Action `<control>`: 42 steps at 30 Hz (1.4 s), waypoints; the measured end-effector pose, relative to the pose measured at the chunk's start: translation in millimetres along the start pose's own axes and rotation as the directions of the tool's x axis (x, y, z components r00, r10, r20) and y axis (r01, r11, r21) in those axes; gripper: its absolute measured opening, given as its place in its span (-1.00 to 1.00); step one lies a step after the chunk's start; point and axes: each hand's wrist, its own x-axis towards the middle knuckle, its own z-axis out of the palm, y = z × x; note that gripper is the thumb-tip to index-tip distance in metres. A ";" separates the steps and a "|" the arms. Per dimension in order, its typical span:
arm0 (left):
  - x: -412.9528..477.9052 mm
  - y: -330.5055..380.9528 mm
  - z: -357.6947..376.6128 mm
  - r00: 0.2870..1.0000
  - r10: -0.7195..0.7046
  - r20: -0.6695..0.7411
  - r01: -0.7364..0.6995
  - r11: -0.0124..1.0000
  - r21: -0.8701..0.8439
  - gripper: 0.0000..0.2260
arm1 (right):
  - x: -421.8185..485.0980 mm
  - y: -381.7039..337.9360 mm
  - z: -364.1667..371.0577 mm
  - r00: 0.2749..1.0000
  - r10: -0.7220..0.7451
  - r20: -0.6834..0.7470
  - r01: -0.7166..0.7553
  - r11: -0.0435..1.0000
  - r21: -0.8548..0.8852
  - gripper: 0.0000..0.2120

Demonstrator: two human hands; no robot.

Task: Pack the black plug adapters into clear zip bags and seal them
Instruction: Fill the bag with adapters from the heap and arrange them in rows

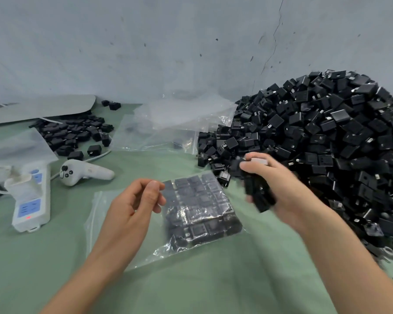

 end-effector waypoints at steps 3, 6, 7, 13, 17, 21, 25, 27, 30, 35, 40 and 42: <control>-1.2 7.8 8.5 0.999 0.044 0.026 -0.043 0.999 -0.008 -0.84 | -21.7 11.2 41.7 0.927 0.118 0.356 -0.285 0.838 0.465 -0.72; -4.8 15.9 15.2 0.993 0.118 0.014 -0.118 0.992 0.034 -0.77 | -27.4 23.5 69.9 0.885 0.121 0.450 -0.362 0.787 0.499 -0.57; -5.8 17.9 15.7 0.990 0.143 0.000 -0.143 0.988 0.051 -0.72 | -27.4 26.7 75.6 0.872 0.133 0.471 -0.381 0.788 0.483 -0.53; -0.8 15.7 11.2 0.974 0.217 0.059 -0.225 0.936 0.271 -0.73 | -24.1 43.9 86.8 0.818 0.137 0.558 -0.356 0.883 0.306 -0.50; 0.8 10.2 2.0 0.987 0.158 0.031 -0.161 0.967 0.199 -0.77 | -21.6 45.6 91.6 0.836 0.158 0.525 -0.375 0.864 0.337 -0.77; 11.0 -9.2 -68.2 0.981 0.045 -0.191 -0.001 0.974 0.225 -0.77 | -7.3 33.1 82.2 0.929 0.109 0.355 -0.278 0.838 0.469 -0.76; -9.6 -50.7 -140.2 0.923 -0.209 -0.324 0.323 0.878 0.352 -0.86 | 14.6 30.8 58.7 0.958 -0.286 -0.027 0.255 0.887 -0.384 -0.81; -22.1 -63.6 -146.1 0.932 -0.232 -0.279 0.337 0.837 0.431 -0.83 | 26.3 44.0 56.8 0.810 -0.581 0.078 0.380 0.419 -0.824 -0.81; -26.2 -68.4 -134.8 0.970 -0.151 -0.190 0.232 0.811 0.537 -0.75 | 34.1 66.2 69.8 0.727 -0.630 0.273 0.405 0.072 -0.911 -0.77; -16.5 -66.9 -110.9 0.995 -0.101 -0.011 0.080 0.709 0.700 -0.65 | 37.2 89.1 77.4 0.679 -0.626 0.383 0.438 -0.073 -0.896 -0.77; -23.7 -69.8 -139.8 0.967 -0.173 0.189 0.008 0.757 0.653 -0.59 | 38.1 93.1 77.1 0.647 -0.661 0.381 0.426 -0.101 -0.899 -0.77; -26.3 -73.0 -143.1 0.960 -0.123 0.250 -0.066 0.772 0.632 -0.59 | 38.7 93.7 76.8 0.641 -0.665 0.383 0.426 -0.107 -0.898 -0.77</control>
